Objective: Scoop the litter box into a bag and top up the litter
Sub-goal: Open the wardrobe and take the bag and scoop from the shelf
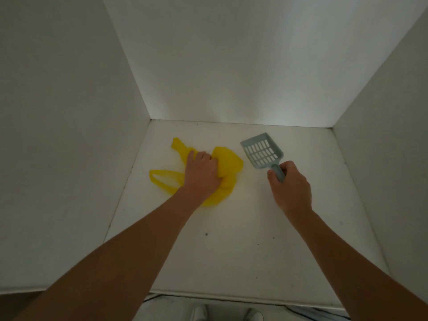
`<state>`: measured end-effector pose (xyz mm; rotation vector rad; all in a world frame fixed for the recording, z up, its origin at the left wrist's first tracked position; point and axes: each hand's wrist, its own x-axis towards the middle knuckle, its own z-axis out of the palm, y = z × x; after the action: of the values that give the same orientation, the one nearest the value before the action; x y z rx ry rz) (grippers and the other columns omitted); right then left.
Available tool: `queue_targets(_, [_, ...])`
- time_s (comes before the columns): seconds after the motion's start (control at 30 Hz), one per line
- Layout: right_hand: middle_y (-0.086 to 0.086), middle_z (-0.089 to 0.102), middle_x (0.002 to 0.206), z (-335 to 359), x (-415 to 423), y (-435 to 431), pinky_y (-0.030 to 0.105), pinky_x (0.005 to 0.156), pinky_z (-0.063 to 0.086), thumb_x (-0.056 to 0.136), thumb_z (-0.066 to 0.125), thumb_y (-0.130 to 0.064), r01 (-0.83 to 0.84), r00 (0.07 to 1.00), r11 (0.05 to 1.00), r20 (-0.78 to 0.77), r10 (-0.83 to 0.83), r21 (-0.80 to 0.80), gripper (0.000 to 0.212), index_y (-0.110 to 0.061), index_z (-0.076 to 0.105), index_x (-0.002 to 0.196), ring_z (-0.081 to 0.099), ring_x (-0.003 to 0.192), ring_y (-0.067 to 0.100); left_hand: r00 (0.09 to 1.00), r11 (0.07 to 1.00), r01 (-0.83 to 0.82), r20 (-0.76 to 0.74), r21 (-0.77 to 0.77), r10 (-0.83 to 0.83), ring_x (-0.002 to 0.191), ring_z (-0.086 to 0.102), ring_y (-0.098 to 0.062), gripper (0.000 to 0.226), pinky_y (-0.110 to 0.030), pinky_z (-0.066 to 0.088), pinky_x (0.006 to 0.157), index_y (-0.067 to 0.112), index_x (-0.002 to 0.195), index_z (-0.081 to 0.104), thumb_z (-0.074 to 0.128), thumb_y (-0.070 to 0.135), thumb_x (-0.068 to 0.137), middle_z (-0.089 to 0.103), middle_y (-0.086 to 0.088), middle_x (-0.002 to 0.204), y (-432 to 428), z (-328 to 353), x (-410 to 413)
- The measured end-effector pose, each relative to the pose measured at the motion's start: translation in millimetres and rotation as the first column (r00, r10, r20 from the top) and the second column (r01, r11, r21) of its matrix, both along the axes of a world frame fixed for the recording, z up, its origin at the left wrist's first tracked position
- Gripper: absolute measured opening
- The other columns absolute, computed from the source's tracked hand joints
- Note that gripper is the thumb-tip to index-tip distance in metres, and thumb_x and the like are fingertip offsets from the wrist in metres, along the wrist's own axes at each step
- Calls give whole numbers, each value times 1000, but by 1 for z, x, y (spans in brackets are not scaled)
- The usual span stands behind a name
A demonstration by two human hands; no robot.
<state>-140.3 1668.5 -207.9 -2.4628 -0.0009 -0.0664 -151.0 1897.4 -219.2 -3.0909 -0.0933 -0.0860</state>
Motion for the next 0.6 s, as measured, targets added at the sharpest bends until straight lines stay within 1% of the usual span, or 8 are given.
queue_targets(0.07, [-5,59,74,4,-7,-2,22,51,38,98,56,-35,-4,1000,1000,6,4,13,18,-18,52,96,56,60,8,999,1000,-3,-42,-9,3,108,60,-25,51,-42,20,115,14,130,47,47,49,93,67,-5,106,-4,8,-7])
queue_targets(0.13, [-5,59,73,9,-15,-3,23,51,40,98,56,-34,-6,1000,1000,20,5,26,17,-18,52,95,56,60,9,998,995,-53,-27,-85,51,103,63,-30,51,-39,39,98,11,134,40,47,43,96,68,-10,107,-9,18,-14])
queue_targets(0.2, [-6,58,72,13,-23,-2,24,51,40,98,57,-34,-19,999,999,34,17,34,17,-18,52,94,56,59,9,990,964,-138,-13,-226,139,101,63,-36,53,-39,46,82,9,136,38,45,44,97,66,-14,109,-17,30,-24])
queue_targets(0.3, [-7,58,72,19,-32,-3,26,53,42,97,58,-34,-38,998,999,45,36,36,17,-18,52,94,57,61,11,966,885,-259,-84,-388,245,107,62,-36,88,-40,46,84,7,143,29,45,72,86,65,-15,116,-30,45,-36])
queue_targets(0.37, [-7,57,71,23,-37,-7,25,52,40,97,58,-34,-40,998,999,58,38,33,18,-18,52,94,55,60,9,968,900,-245,-142,-360,206,110,62,-33,110,-40,48,86,7,149,16,58,76,74,63,-12,121,-33,50,-43])
queue_targets(0.43, [-7,57,71,27,-40,-13,24,51,39,97,58,-34,-44,996,999,74,42,30,18,-18,53,95,54,59,8,979,939,-185,-132,-289,152,107,61,-34,101,-38,48,83,9,151,11,67,52,80,62,-12,121,-35,52,-49])
queue_targets(0.5, [-6,59,72,31,-44,-19,24,51,39,97,57,-35,-53,996,998,79,51,27,17,-18,52,95,55,59,8,989,955,-144,-65,-259,131,104,61,-35,81,-37,47,79,9,150,16,60,33,87,62,-14,118,-37,55,-54])
queue_targets(0.6, [-7,58,72,38,-51,-27,23,50,37,98,58,-35,-43,996,998,75,40,38,17,-19,52,95,54,59,7,995,967,-101,-8,-234,102,101,61,-36,68,-38,46,77,10,147,24,55,32,91,62,-15,113,-45,59,-60])
